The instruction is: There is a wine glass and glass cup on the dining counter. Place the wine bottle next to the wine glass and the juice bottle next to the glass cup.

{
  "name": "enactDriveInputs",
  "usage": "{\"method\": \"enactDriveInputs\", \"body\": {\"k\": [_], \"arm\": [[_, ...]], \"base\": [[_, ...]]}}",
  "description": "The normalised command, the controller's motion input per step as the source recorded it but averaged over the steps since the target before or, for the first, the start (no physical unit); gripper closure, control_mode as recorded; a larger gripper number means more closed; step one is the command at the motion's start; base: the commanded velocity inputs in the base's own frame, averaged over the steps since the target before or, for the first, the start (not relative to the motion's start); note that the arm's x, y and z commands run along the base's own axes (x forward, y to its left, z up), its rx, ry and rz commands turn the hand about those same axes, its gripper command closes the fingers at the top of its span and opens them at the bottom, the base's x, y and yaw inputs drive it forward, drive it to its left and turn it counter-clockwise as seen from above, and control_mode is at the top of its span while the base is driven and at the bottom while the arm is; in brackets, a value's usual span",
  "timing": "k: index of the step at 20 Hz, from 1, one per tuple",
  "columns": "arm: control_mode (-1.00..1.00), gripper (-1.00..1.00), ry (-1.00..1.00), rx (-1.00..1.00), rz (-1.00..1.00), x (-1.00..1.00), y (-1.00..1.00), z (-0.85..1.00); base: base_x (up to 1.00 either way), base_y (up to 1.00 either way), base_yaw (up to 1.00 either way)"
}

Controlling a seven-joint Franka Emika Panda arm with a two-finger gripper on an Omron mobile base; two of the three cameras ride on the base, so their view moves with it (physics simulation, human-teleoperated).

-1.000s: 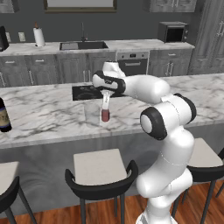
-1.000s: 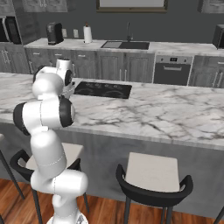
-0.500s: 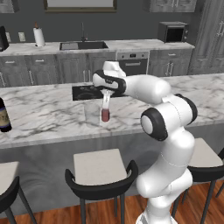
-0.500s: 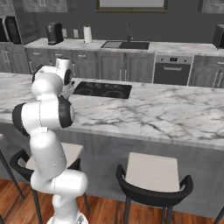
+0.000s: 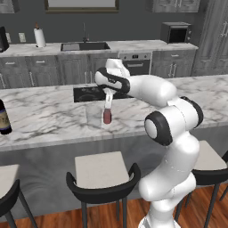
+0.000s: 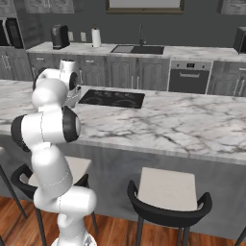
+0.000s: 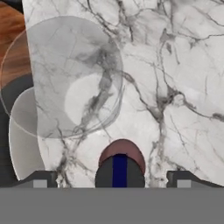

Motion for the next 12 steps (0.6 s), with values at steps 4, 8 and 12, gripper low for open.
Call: {"method": "enactDriveInputs", "body": {"k": [4,8,12], "arm": [[-1.0,-1.0,0.0,0.0,-0.13,-0.34,-0.16,0.05],[-1.0,-1.0,-0.02,-0.03,-0.24,-0.43,-0.22,0.03],[-1.0,-1.0,-0.05,-0.03,-0.3,-0.46,-0.23,0.03]], "base": [[0.0,0.0,0.0],[0.0,0.0,0.0],[0.0,0.0,0.0]]}}
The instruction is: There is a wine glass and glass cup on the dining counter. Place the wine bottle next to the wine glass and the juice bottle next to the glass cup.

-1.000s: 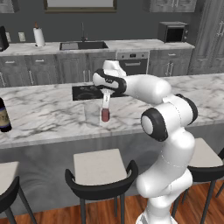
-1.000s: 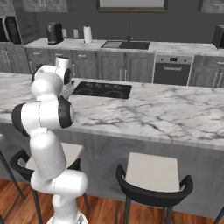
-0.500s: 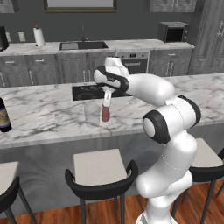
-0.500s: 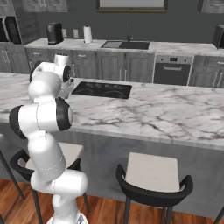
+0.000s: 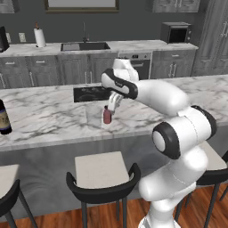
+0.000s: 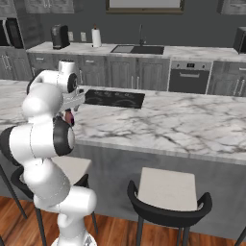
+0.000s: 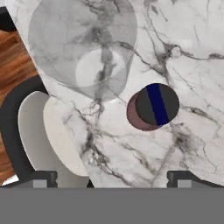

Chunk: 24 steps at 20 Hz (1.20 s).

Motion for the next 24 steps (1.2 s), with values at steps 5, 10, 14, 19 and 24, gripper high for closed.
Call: {"method": "enactDriveInputs", "body": {"k": [5,10,14,19,24], "arm": [[-1.0,-1.0,-0.07,-0.03,-0.31,-0.5,-0.23,0.05],[-1.0,-1.0,-0.06,-0.02,-0.3,-0.56,-0.24,0.1],[-1.0,-1.0,0.0,0.0,-0.28,-0.53,-0.26,0.19],[-1.0,-1.0,0.0,0.0,-0.25,-0.52,-0.23,0.21],[-1.0,-1.0,-0.03,0.0,-0.23,-0.59,-0.2,0.14]], "base": [[0.0,0.0,0.0],[0.0,0.0,0.0],[0.0,0.0,0.0],[0.0,0.0,0.0],[0.0,0.0,0.0]]}}
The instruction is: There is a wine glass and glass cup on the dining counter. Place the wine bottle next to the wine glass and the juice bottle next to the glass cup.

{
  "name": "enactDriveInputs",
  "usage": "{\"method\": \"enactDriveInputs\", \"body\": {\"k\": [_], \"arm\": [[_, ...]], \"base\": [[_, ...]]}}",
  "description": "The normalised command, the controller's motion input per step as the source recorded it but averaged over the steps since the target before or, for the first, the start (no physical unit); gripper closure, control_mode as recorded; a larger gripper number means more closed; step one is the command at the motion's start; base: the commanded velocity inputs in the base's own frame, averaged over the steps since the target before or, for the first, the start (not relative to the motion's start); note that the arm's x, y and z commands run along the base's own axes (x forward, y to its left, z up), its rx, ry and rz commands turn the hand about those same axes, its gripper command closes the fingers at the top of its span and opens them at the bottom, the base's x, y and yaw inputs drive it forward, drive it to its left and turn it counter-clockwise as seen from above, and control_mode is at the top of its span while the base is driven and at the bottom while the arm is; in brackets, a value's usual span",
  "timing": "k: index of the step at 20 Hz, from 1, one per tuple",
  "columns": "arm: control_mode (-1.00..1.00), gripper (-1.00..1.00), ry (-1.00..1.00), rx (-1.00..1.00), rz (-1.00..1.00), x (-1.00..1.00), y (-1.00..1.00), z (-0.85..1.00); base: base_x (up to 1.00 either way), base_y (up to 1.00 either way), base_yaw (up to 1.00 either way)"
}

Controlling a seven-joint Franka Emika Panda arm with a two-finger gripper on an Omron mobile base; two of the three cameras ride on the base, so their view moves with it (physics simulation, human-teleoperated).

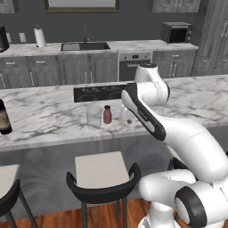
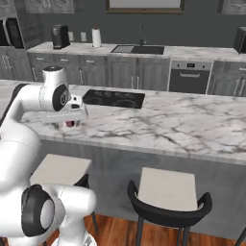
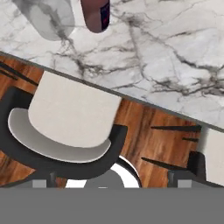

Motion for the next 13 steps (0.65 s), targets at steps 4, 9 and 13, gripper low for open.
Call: {"method": "enactDriveInputs", "body": {"k": [4,9,13], "arm": [[-1.0,-1.0,-0.13,0.0,-0.25,-0.65,-0.17,0.03],[-1.0,-1.0,-0.16,0.0,-0.23,-0.65,-0.16,0.01],[-1.0,-1.0,-0.2,0.0,-0.22,-0.67,-0.13,0.0]], "base": [[0.0,0.0,0.0],[0.0,0.0,0.0],[0.0,0.0,0.0]]}}
